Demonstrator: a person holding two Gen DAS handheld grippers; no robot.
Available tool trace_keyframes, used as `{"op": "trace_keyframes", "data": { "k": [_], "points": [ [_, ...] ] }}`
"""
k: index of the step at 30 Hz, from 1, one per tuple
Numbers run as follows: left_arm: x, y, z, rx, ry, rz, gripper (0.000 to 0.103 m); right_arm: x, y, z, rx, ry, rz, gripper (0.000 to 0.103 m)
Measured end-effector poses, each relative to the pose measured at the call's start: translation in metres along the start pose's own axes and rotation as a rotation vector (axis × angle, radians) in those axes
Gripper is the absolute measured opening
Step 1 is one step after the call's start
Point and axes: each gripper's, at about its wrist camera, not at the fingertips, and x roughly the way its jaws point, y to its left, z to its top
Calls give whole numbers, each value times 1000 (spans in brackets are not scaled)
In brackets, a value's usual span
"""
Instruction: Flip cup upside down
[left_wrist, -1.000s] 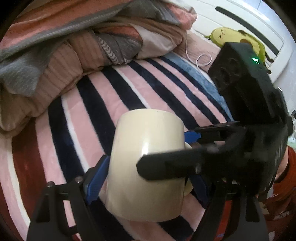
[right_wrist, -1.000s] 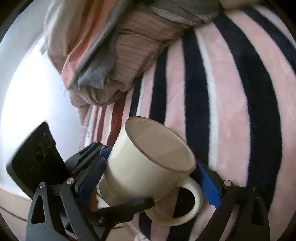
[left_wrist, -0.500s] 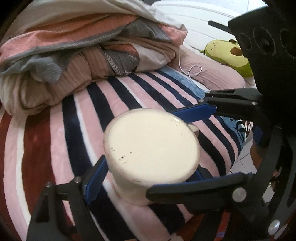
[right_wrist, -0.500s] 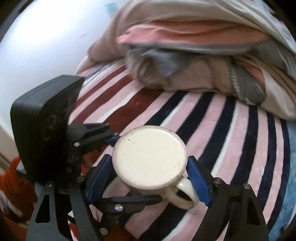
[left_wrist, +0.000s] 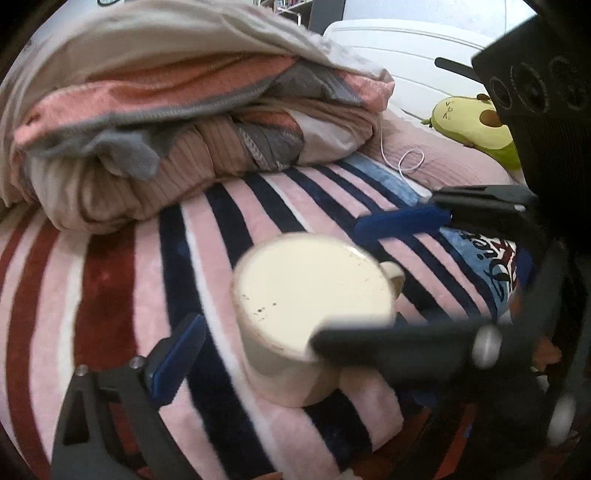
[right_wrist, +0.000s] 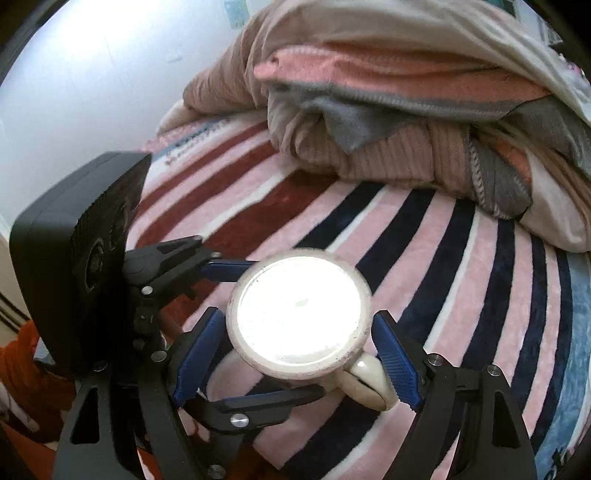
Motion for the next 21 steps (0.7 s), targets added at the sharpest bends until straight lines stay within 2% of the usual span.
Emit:
{"op": "trace_keyframes", "data": {
  "k": [5,6,7,10,12,14,18,21],
  "points": [
    [-41,1,14,-18,-60,44,99,-49,-14,0,55,-197,-19,91],
    [-51,1,19,-26,-79,59,99,-62,-17,0,63,-236,-30,97],
    [-62,1,24,-35,-100,80,101,-74,-19,0,67,-271,-49,102],
    [-88,0,35,-83,-142,144,102,-101,-20,1,47,-326,-153,103],
    [-98,2,41,-129,-151,182,102,-116,-16,-1,18,-345,-245,103],
    [-105,6,45,-178,-144,213,102,-125,-15,-3,-1,-353,-302,103],
    [-112,14,41,-257,-132,294,102,-132,-12,-12,14,-330,-358,103],
    [-113,18,35,-284,-119,320,102,-132,-15,-18,55,-323,-381,103]
  ]
}}
